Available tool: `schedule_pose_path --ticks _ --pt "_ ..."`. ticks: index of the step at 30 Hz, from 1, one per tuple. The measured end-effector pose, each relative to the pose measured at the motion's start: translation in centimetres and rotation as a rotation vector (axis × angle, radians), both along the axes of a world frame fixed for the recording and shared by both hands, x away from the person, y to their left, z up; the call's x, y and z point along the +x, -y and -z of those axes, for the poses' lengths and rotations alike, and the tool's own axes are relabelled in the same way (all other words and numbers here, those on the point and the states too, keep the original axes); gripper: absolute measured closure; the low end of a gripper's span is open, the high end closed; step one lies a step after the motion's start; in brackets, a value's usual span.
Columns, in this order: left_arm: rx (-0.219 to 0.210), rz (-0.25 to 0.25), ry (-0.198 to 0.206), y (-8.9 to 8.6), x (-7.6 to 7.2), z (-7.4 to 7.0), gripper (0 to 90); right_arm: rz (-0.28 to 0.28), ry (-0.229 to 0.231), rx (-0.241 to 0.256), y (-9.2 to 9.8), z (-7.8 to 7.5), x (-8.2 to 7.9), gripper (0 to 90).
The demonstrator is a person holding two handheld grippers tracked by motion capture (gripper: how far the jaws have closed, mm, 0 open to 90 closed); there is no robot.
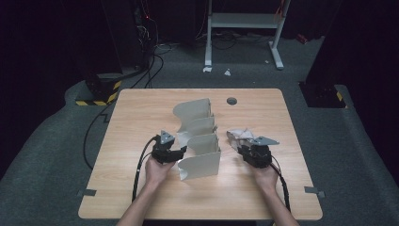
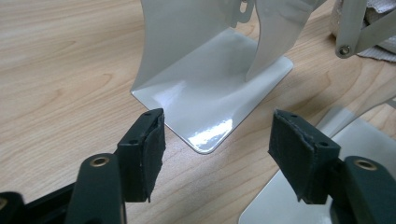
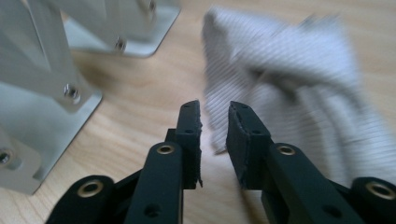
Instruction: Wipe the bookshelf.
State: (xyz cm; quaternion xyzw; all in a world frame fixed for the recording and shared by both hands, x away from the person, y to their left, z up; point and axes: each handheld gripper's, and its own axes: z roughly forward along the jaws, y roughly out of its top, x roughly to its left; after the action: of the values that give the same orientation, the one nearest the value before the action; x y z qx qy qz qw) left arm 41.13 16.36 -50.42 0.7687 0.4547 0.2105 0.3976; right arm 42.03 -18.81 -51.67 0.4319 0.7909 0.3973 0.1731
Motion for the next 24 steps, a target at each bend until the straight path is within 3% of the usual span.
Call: schedule_pose_path --ticks 2,4,10,15,18,21,24 --pt "0.011 0.004 0.007 -0.1 -0.1 -0.2 38.6 0.009 -0.01 -0.015 -0.5 0.6 0.1 68.9" --pt "0.033 0.015 -0.01 -0.1 0.2 -0.5 39.3 0.018 -0.013 -0.012 -0.6 0.9 0.3 66.0" --pt "-0.013 0.019 -0.006 -0.3 0.8 -2.0 38.5 0.045 -0.011 -0.065 -1.1 1.4 0.5 60.3" --pt "0.008 0.033 0.02 -0.1 1.3 -3.2 39.3 0.05 0.016 -0.127 -1.5 1.4 0.3 54.7" --pt "-0.002 0.037 0.048 -0.2 1.5 -4.0 41.2 0.054 0.007 -0.117 -1.4 1.4 0.4 51.7" --pt "-0.032 0.05 0.052 -0.1 2.0 -4.6 43.1 0.045 0.012 -0.125 -1.4 1.4 0.4 50.2" --pt "-0.028 0.072 0.046 0.2 2.6 -4.9 44.0 0.046 0.01 -0.123 -1.4 1.4 0.4 50.1"
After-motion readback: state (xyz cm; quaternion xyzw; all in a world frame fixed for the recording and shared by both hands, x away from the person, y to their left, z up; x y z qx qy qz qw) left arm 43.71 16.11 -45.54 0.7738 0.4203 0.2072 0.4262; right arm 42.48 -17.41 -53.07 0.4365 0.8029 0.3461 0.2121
